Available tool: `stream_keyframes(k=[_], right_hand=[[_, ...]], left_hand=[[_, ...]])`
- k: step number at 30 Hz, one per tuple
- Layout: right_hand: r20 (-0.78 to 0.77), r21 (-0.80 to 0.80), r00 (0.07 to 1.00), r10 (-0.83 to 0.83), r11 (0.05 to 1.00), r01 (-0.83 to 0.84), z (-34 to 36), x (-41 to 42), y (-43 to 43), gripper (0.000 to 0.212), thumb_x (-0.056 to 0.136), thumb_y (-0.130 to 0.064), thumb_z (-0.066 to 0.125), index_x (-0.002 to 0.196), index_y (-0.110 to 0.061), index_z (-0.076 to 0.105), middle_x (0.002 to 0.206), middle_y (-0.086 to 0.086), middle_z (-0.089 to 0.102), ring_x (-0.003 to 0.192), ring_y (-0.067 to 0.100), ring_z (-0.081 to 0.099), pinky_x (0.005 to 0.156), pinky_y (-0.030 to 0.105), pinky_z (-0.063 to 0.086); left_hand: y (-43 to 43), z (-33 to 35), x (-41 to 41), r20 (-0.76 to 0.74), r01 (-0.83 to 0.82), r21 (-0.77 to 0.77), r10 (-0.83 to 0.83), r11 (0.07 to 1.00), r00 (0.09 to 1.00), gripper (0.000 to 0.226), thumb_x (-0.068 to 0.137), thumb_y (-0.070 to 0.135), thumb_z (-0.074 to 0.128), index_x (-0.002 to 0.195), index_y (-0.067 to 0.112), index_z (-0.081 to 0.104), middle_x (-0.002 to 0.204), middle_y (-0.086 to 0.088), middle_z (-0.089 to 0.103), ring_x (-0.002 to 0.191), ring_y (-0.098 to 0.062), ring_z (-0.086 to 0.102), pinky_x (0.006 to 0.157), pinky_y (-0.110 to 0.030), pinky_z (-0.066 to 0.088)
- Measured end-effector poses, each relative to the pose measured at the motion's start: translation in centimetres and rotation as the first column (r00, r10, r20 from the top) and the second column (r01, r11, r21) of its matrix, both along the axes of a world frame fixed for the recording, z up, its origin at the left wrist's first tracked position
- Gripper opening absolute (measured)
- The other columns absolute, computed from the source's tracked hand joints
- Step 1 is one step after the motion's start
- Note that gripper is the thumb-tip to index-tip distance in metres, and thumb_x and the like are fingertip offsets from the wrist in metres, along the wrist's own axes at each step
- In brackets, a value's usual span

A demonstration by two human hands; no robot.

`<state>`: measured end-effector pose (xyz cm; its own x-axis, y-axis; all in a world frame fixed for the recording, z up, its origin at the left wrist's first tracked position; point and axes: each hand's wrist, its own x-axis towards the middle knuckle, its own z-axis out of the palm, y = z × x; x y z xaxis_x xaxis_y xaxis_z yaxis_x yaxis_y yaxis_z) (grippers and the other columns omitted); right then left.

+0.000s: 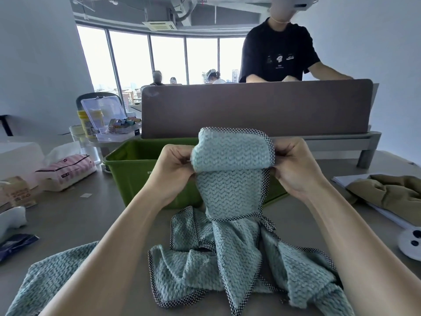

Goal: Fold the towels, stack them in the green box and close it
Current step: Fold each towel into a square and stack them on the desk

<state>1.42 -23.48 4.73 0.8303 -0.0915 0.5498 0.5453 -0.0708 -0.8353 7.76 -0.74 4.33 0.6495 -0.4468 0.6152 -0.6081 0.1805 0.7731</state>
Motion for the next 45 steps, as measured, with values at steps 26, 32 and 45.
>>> stream_keyframes(k=[26,32,45], right_hand=[[0.034,-0.076,0.975,-0.22,0.972,0.222,0.0,0.4,-0.5,0.065,0.079,0.026,0.037,0.056,-0.021,0.075,0.09,-0.001,0.078,0.095,0.019,0.071,0.081,0.028,0.052],[-0.001,0.048,0.986,-0.169,0.984,0.169,0.4,-0.1,0.2,0.059,0.078,0.027,0.035,0.056,-0.012,0.074,0.097,0.001,0.078,0.093,0.019,0.069,0.059,0.011,0.048],[-0.269,0.054,0.958,0.099,0.995,-0.088,0.2,-0.5,1.3,0.08,0.077,-0.014,0.078,0.144,-0.033,0.039,0.131,0.005,0.061,0.117,0.02,0.063,0.096,0.039,0.053]], left_hand=[[-0.1,0.8,-0.4,-0.278,0.113,-0.153,-0.152,0.982,0.949,0.049,0.096,-0.006,0.035,0.07,0.011,0.072,0.083,-0.008,0.07,0.071,-0.018,0.065,0.06,-0.028,0.052],[-0.6,0.0,-0.2,-0.081,0.063,-0.025,-0.064,0.998,0.995,0.013,0.083,0.011,0.07,0.083,0.022,0.064,0.09,-0.011,0.059,0.081,-0.022,0.055,0.07,-0.034,0.05],[-0.9,0.2,-0.6,-0.032,-0.039,-0.019,0.038,0.999,0.999,0.035,0.086,-0.004,0.068,0.109,0.022,0.07,0.113,0.0,0.069,0.1,-0.012,0.066,0.081,-0.026,0.054]])
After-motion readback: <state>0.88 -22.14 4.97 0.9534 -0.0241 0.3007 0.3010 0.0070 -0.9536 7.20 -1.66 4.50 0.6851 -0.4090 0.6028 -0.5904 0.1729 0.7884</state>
